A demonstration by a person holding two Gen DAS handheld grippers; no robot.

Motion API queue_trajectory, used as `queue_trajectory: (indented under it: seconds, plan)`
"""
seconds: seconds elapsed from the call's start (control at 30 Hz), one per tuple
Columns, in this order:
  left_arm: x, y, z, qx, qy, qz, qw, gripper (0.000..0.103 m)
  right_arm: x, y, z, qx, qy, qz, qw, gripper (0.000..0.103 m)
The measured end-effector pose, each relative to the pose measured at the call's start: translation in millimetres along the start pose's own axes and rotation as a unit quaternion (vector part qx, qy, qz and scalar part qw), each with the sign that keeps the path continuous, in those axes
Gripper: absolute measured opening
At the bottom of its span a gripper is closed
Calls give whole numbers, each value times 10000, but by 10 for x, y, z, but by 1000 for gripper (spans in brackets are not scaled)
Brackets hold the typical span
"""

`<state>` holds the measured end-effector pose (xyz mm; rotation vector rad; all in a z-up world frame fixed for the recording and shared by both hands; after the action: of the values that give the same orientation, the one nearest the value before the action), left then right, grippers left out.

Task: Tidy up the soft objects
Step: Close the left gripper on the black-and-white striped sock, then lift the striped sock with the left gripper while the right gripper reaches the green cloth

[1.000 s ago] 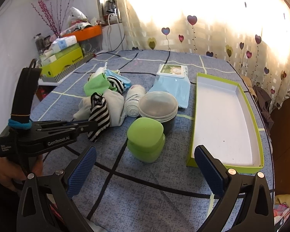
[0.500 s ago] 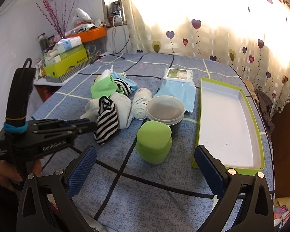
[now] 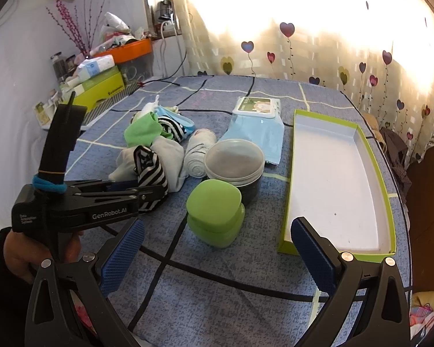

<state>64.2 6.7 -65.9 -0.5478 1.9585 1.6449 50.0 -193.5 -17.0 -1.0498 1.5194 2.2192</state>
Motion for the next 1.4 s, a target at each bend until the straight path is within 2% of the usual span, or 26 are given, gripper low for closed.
queue_trajectory:
  seconds: [0.07,0.17,0.5,0.77,1.1,1.33,1.4]
  plan:
    - [15,31,1,-13,-24,-29,10000,20,-7,-6,-4,8,1,-1,10000,102]
    - [47,120,4,56,-26,-123,9999,15,-14,-10,-6,17,0,-9,10000,102]
    - [118,619,106,42,37,-599,9982,14,-31,-4,197,-83,183,-29,9998,102]
    - [178,871,467,-274,389,-854,9952,14,-116,-75,506,-232,471,-46,9986,102]
    - [243,914,970,-450,850,-917,9911,14,-291,-457,939,-365,724,201,9965,86]
    - [197,940,1222,-410,972,-1028,9891,14,-534,-744,1207,-348,821,278,9956,83]
    - [199,914,1291,-387,1043,-1019,9886,14,-602,-863,1286,-293,900,326,9950,73]
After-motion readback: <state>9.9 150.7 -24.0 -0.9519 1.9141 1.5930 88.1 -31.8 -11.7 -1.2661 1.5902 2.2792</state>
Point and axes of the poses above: each gripper's, at about its wrist camera, not at the fingertips, and y roughly against the way its jaws point, z to its left, x to its underside, the point moved 3 cm from there along -y, roughly the way its jaws point, and after that the axes turned 14 degrees about -y, right-handed, at the moved point
